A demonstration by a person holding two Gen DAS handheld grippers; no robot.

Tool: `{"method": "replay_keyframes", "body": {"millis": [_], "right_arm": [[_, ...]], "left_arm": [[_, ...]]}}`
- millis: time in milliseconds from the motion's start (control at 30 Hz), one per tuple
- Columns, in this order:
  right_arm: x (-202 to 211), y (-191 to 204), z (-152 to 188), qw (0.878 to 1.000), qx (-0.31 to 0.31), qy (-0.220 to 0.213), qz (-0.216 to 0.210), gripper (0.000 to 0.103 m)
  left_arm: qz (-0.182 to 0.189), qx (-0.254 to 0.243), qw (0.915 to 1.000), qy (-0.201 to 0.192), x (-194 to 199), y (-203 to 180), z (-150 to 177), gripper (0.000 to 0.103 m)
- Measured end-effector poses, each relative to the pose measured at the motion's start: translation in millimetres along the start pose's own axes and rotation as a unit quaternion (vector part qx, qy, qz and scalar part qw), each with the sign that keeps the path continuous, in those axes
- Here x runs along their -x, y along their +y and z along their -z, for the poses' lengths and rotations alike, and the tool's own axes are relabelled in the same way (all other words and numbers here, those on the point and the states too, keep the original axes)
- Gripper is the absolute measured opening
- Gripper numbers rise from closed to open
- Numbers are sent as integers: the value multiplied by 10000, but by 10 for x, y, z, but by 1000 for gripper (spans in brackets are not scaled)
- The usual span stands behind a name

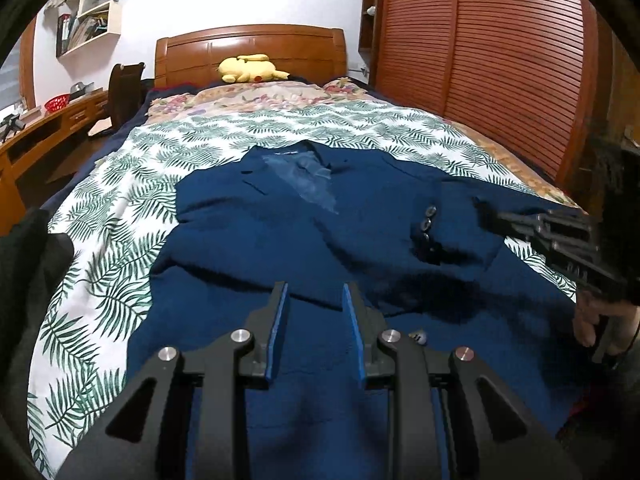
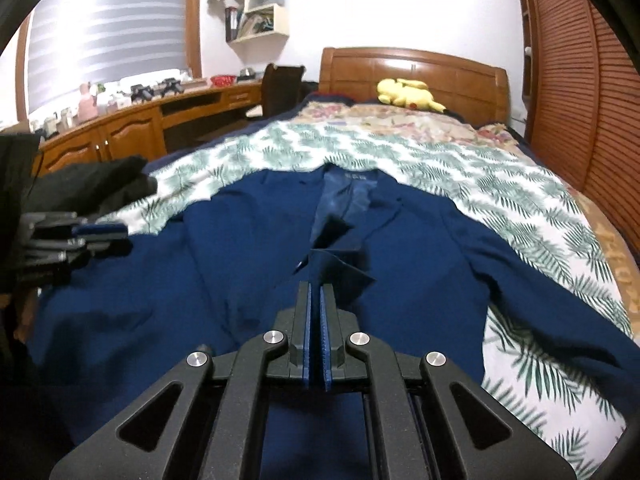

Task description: Fold large clothes

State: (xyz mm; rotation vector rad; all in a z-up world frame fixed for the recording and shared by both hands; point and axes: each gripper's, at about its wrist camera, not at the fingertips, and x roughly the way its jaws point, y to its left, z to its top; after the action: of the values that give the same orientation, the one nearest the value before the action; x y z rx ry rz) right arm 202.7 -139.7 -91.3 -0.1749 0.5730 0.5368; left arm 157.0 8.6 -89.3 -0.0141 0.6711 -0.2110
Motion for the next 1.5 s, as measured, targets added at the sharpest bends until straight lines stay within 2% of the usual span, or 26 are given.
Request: {"method": "replay_keyframes", "body": {"millis": [300, 367, 467, 500, 567, 633, 733, 1000, 1267, 1333, 1367, 1400, 1433, 1500], "right_arm": [[-129, 23, 360, 9972, 79, 737, -102, 2], [-140, 15, 402, 9963, 29, 837, -215, 2], [-90, -23, 391, 9968, -109, 740, -269, 2], [-64, -44, 362, 9971, -132, 699, -255, 5], [3, -78, 287, 9981, -152, 564, -200, 19], [91, -145, 212, 9992, -243, 317, -58, 48], [125, -284, 142, 9989, -456, 111, 68, 55], [-403, -456, 193, 9962, -398, 704, 318, 55], [-884, -535, 371, 9861, -548, 1567, 4, 55], [-852, -487, 374, 9869, -436, 1542, -180, 31], [-829, -442, 388, 9873, -332, 1540, -213, 31], [-812, -414, 395, 9877, -266, 1530, -193, 25], [-781, -389, 402, 9880, -203, 1513, -241, 14], [-712, -362, 396, 9892, -166, 1429, -290, 6]], "left_arm": [[4, -133, 9999, 67, -94, -152, -6, 25], [-29, -139, 9998, 105, -123, -159, -2, 25], [-63, -142, 9998, 105, -144, -166, -2, 25], [-74, -144, 9998, 105, -148, -165, -5, 25], [-75, -138, 9998, 100, -152, -164, -3, 25], [-80, -143, 9998, 111, -152, -161, 0, 25], [-89, -155, 9998, 104, -152, -159, -1, 25], [-92, -171, 9997, 148, -175, -142, 34, 25], [-130, -191, 9996, 182, -183, -123, 53, 25], [-135, -186, 9996, 181, -180, -115, 52, 25], [-139, -184, 9996, 191, -180, -111, 52, 25], [-135, -175, 9996, 183, -173, -108, 53, 25], [-139, -162, 9996, 174, -170, -102, 53, 25], [-156, -140, 9996, 168, -159, -81, 52, 25]]}}
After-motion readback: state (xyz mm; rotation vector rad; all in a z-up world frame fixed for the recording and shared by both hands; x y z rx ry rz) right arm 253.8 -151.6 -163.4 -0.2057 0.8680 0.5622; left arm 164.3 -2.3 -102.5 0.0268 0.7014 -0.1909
